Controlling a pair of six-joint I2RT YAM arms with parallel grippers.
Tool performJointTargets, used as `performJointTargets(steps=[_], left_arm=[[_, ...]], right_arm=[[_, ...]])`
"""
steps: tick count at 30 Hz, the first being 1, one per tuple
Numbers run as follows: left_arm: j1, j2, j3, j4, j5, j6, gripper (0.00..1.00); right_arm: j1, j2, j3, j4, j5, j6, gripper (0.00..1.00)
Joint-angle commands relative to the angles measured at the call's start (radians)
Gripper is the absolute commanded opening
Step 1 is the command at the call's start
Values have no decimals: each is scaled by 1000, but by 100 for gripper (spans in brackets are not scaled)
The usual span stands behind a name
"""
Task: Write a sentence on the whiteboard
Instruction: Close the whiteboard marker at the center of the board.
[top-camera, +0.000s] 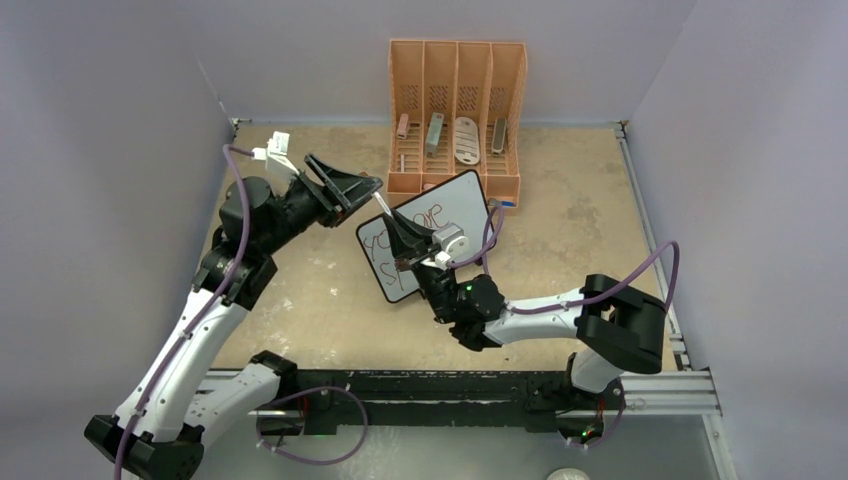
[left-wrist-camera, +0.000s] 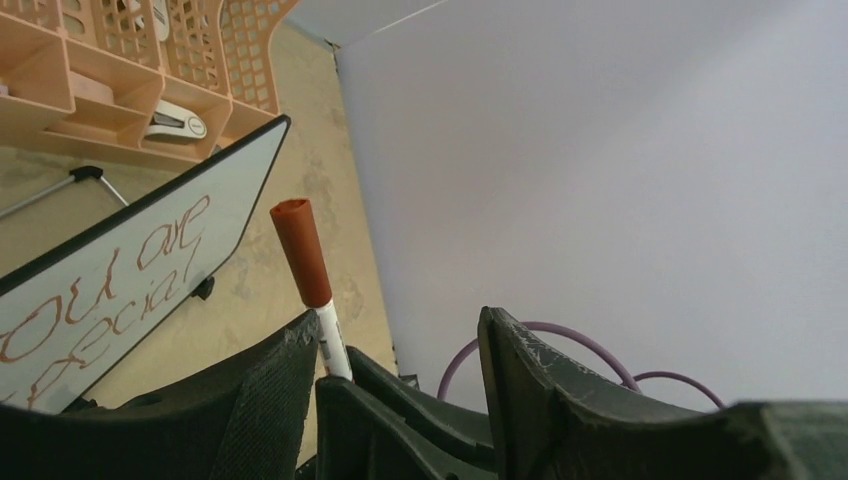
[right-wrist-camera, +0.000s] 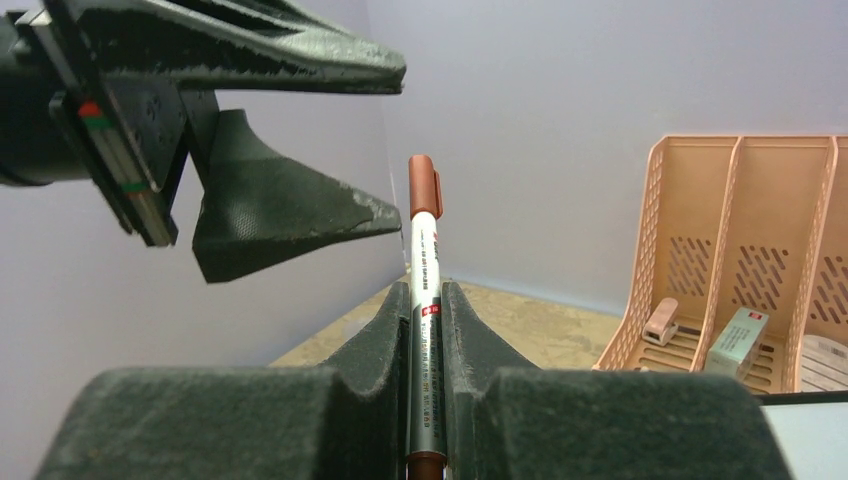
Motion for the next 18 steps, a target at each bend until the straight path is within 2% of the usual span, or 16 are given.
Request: performJointTargets(steps=[1, 11, 18], left_arm=[[-1, 45, 97, -68, -53, 69, 57], [-1, 102, 147, -134, -106, 117, 57], [-1, 113, 160, -122, -159, 145, 49]], right_arm=[[-3, -35, 1, 234, 19, -19, 0], [-3, -35, -2, 230, 13, -7, 0], [-1, -35, -5, 224, 6, 0, 0]])
